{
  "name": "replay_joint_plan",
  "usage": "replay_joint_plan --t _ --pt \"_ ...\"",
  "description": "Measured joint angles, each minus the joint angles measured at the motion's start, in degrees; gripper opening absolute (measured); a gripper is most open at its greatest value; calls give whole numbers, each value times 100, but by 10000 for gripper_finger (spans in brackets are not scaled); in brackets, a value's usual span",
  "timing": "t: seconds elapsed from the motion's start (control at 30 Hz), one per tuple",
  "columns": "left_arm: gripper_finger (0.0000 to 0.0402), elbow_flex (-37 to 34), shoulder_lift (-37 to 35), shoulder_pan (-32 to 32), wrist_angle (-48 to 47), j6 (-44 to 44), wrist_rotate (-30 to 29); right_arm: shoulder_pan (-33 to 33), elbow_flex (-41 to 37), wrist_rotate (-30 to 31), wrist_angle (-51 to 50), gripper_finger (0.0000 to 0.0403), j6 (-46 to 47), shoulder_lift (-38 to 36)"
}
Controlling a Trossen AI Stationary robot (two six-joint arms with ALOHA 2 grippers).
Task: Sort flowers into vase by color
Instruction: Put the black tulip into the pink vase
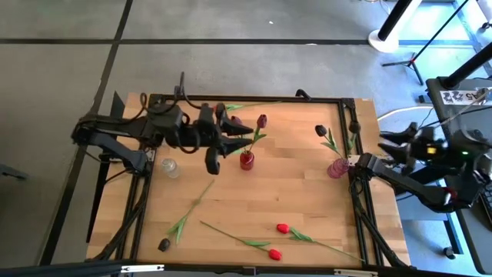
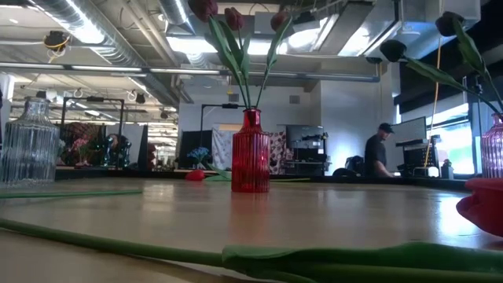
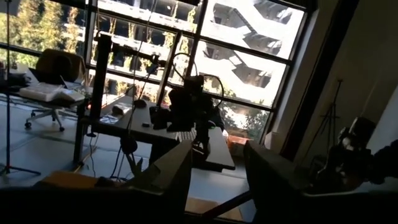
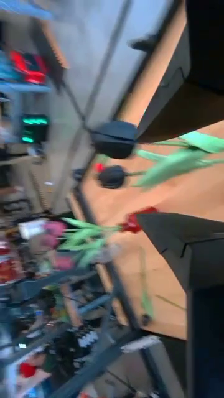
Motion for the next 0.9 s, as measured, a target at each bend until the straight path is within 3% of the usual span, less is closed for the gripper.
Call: replay_joint_plan --t 0.1,0.2,0.33,0.47,0.63,0.77,0.9 --pt "144 0 74 -63 21 -379 -5 -2 244 351 360 195 -39 83" --pt "144 0 76 -86 -151 -138 67 -2 329 869 575 195 -102 151" --pt "144 0 24 -89 -443 -62 -189 -2 309 1438 793 195 476 362" --pt "134 0 -302 -131 -1161 -125 -146 -2 251 1525 1112 195 895 730" --pt "107 2 -801 -387 -2541 -182 -258 -2 246 2401 1296 195 1223 1213" --pt "72 4 -1043 -706 -3939 -1323 -394 -2 251 2532 1777 195 1239 1362" --pt "38 4 -956 -1104 -5464 -2781 -7 -2 252 2566 2160 195 1226 1382"
